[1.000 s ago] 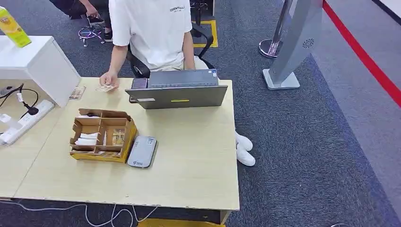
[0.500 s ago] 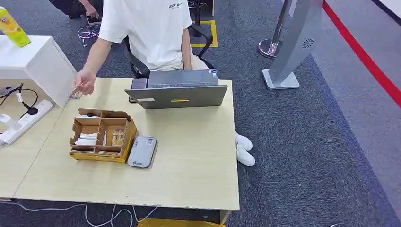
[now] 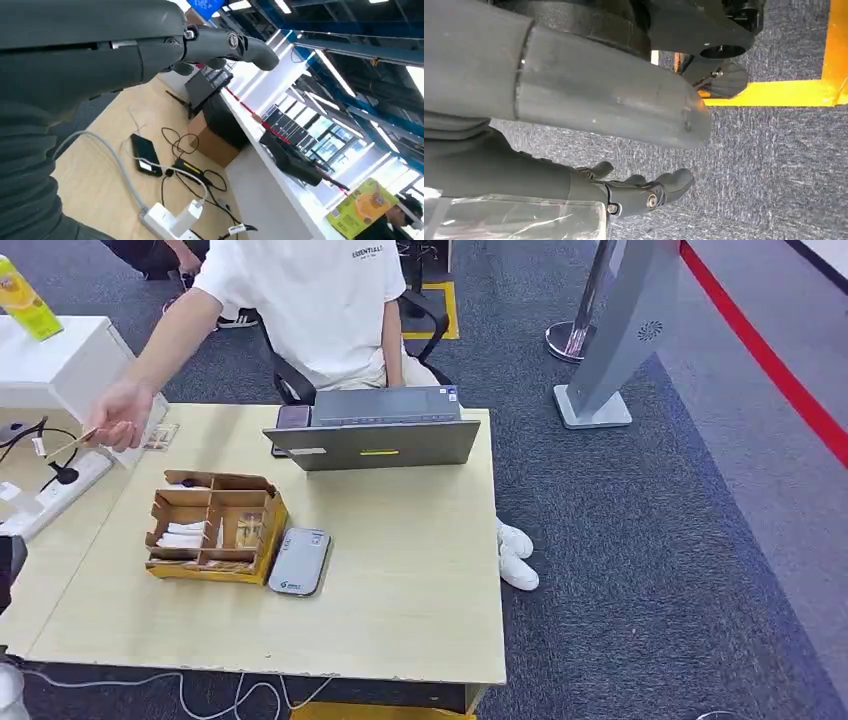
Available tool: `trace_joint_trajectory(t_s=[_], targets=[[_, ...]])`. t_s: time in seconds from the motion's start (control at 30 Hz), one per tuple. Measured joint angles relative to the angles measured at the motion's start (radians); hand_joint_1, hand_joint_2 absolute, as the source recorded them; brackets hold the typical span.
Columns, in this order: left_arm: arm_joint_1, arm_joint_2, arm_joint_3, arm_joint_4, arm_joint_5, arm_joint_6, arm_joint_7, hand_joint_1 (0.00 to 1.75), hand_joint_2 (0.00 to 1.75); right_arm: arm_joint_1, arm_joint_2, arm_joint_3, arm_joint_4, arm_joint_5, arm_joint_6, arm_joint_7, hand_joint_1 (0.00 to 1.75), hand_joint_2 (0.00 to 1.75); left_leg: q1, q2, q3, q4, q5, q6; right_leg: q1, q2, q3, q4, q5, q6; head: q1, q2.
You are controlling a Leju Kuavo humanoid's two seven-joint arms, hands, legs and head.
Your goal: Pass the card to the sensor for recognition and then transmit it.
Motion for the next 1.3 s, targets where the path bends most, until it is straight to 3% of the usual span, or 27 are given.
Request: trace_joint_trajectory(t_s=[0.53, 0.57, 0.67, 0.7, 0.87, 1.13, 1.3], targets=[[-0.188, 0.159, -0.215, 0.225, -0.422, 0.136, 0.177, 0.03, 1.75, -0.005, -0.019, 0.034, 0.003, 0.060, 0.040, 0.016, 0.00, 0.00, 0.000, 0.002, 0.000, 0.000, 0.001, 0.000, 0.000, 0.002, 0.000, 0.000, 0.001, 0.000, 0.000, 0.000], [-0.200, 0.169, -0.230, 0.239, -0.451, 0.145, 0.189, 1.75, 1.75, -0.006, -0.021, 0.035, 0.003, 0.063, 0.044, 0.020, 0.00, 0.00, 0.000, 0.002, 0.000, 0.000, 0.001, 0.000, 0.000, 0.002, 0.000, 0.000, 0.001, 0.000, 0.000, 0.000], [-0.234, 0.193, -0.268, 0.280, -0.531, 0.171, 0.223, 1.75, 1.75, -0.005, -0.025, 0.041, 0.003, 0.073, 0.056, 0.024, 0.00, 0.00, 0.000, 0.002, -0.001, 0.000, 0.001, 0.000, 0.000, 0.002, 0.000, 0.000, 0.001, 0.000, 0.000, 0.000], [-0.244, 0.200, -0.279, 0.292, -0.554, 0.177, 0.232, 1.75, 0.00, -0.006, -0.026, 0.042, 0.003, 0.077, 0.056, 0.026, 0.00, 0.00, 0.000, 0.002, -0.001, 0.000, 0.001, 0.000, 0.000, 0.002, 0.000, 0.000, 0.001, 0.000, 0.000, 0.000], [-0.287, 0.230, -0.323, 0.361, -0.671, 0.203, 0.281, 1.75, 0.00, -0.006, -0.031, 0.051, 0.003, 0.084, 0.073, 0.039, 0.00, 0.00, 0.000, 0.003, -0.001, 0.000, 0.001, 0.000, 0.000, 0.002, 0.000, 0.000, 0.002, 0.000, 0.000, 0.000], [-0.288, 0.232, -0.328, 0.367, -0.677, 0.205, 0.284, 1.75, 0.00, -0.006, -0.032, 0.051, 0.003, 0.087, 0.073, 0.041, 0.00, 0.00, 0.000, 0.003, -0.001, 0.000, 0.001, 0.000, 0.000, 0.002, 0.000, 0.000, 0.002, 0.000, -0.001, 0.000], [-0.316, 0.243, -0.358, 0.428, -0.683, 0.215, 0.288, 1.75, 0.00, -0.006, -0.037, 0.055, 0.003, 0.090, 0.073, 0.050, 0.00, 0.00, 0.000, 0.004, -0.001, 0.000, 0.001, 0.000, 0.000, 0.004, 0.000, 0.000, 0.002, 0.000, 0.000, 0.000]])
